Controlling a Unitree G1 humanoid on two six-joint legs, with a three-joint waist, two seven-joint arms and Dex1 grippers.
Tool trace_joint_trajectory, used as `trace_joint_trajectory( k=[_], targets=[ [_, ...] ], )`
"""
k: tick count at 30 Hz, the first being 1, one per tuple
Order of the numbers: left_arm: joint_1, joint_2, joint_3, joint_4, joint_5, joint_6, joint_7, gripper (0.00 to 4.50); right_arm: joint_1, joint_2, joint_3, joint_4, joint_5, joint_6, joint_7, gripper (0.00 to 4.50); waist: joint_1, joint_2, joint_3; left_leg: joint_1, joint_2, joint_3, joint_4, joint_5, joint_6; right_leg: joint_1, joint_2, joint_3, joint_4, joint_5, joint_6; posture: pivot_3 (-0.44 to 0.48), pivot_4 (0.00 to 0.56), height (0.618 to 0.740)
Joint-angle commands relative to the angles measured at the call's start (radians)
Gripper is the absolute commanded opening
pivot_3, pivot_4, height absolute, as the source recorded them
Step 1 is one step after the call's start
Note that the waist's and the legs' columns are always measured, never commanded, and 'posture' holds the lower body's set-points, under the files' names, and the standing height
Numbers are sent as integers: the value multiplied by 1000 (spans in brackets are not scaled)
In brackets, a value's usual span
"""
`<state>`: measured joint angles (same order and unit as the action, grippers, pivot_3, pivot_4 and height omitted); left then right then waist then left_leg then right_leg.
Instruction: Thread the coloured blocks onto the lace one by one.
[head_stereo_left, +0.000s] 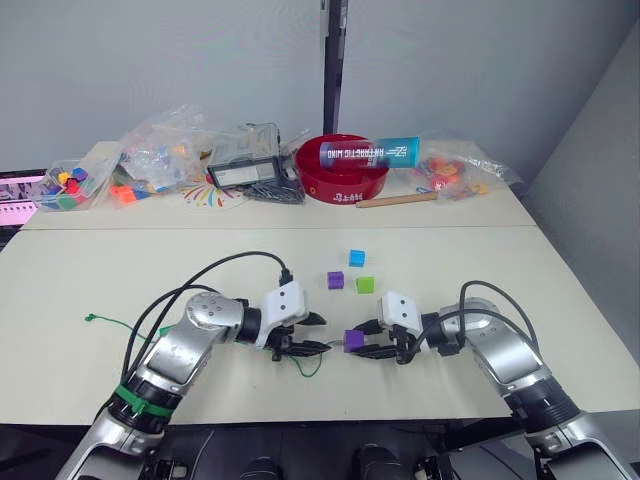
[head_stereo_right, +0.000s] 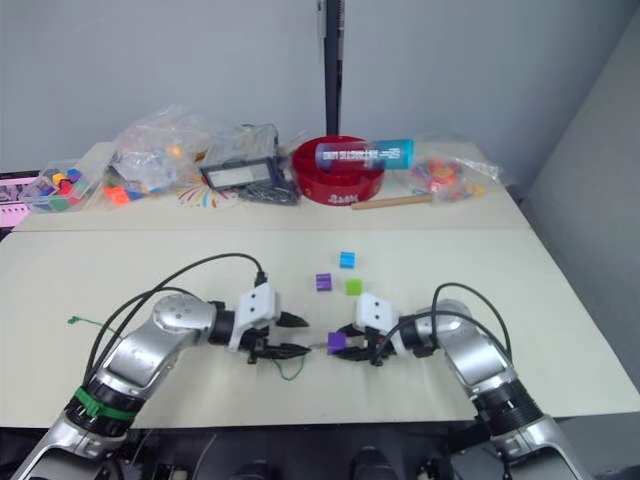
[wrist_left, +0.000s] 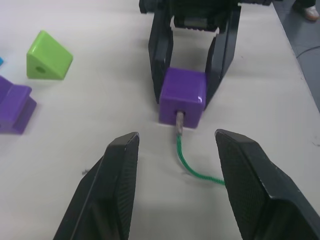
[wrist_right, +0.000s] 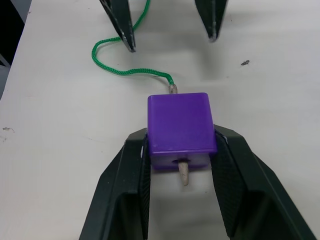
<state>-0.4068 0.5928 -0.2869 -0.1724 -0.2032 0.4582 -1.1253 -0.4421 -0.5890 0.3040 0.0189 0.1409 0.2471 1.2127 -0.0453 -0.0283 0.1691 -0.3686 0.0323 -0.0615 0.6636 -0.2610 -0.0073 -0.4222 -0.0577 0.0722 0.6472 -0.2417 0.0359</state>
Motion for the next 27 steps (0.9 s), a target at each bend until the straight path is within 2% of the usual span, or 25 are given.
trace_joint_trajectory(
  k=[1, 10, 13, 18, 19, 27],
  targets=[
    [50, 17, 9, -42, -16, 15, 12, 2563, 14, -15, -6, -37, 3, 6, -4, 1180, 2, 0, 0, 0, 0, 0, 0, 0, 0, 0, 0, 0, 0, 0, 0, 0, 150, 731],
    [49, -46, -28, 47, 27, -7, 77, 2563, 16, -27, -8, -61, 11, 29, -9, 1180, 8, 0, 0, 0, 0, 0, 1, 0, 0, 1, 0, 0, 0, 0, 0, 0, 150, 731],
    [38, -64, -32, 56, 20, -1, 77, 1745, 18, -30, -8, -70, 13, 35, -9, 1180, 8, 0, 0, 0, 0, 0, 1, 0, 0, 1, 0, 0, 0, 0, 0, 0, 150, 731],
    [24, -74, -44, 62, 17, 2, 72, 137, 20, -35, -14, -75, 12, 41, -13, 1180, 8, 0, 0, 0, 0, 0, 1, 0, 0, 1, 0, 0, 0, 0, 0, 0, 150, 731],
    [20, -75, -47, 63, 17, 2, 70, 0, 20, -35, -14, -75, 12, 42, -15, 1180, 8, 0, 0, 0, 0, 0, 1, 0, 0, 1, 0, 0, 0, 0, 0, 0, 150, 731],
    [5, -71, -52, 63, 16, -8, 63, 0, 22, -33, -13, -78, 10, 45, -24, 1180, 7, 0, 0, 0, 0, 0, 1, 0, 0, 0, 0, 0, 0, 0, 0, 0, 150, 731]
  ],
)
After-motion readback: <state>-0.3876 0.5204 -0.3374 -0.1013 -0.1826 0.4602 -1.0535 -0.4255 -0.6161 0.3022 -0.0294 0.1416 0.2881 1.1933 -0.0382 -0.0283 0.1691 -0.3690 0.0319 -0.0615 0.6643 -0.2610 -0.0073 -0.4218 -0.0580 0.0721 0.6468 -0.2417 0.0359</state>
